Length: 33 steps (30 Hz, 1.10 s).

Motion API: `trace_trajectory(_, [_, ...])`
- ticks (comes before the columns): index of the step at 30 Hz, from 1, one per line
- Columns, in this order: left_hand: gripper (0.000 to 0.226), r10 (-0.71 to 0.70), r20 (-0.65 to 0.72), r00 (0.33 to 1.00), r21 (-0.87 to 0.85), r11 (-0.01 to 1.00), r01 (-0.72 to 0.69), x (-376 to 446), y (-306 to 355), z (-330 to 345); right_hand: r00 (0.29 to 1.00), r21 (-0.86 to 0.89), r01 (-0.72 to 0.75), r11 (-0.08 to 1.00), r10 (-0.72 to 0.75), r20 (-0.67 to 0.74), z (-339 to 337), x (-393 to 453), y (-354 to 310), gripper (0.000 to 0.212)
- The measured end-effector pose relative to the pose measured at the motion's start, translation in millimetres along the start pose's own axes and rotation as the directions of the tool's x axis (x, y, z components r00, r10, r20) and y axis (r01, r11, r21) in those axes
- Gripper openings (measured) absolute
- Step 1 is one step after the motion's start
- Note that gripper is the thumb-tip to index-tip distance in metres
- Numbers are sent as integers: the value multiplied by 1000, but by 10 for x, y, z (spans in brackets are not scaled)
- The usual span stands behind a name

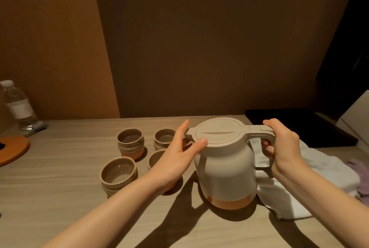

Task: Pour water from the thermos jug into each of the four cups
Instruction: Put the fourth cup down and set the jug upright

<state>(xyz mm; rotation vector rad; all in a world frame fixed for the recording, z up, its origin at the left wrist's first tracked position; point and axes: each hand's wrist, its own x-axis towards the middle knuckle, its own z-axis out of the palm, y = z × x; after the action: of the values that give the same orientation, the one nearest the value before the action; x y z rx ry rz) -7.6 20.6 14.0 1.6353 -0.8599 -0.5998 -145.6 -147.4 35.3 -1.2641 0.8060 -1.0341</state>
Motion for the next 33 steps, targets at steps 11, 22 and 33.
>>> trace_trajectory(11, [93, 21, -46, 999, 25, 999, -20, 292, -29, 176, 999, 61, -27, 998, 28, -26, 48, 265, 130, 32])
trace_trajectory(22, [92, 44, -144, 989, 101, 994, -30, 482, -208, 114, 991, 175, -132, 976, 131, 15, 271, 527, 530, 27])
trace_trajectory(33, [82, 101, -129, 986, 140, 987, -82, 437, -298, 74, 987, 139, -147, 979, 135, 92, 217, 659, 779, 33])
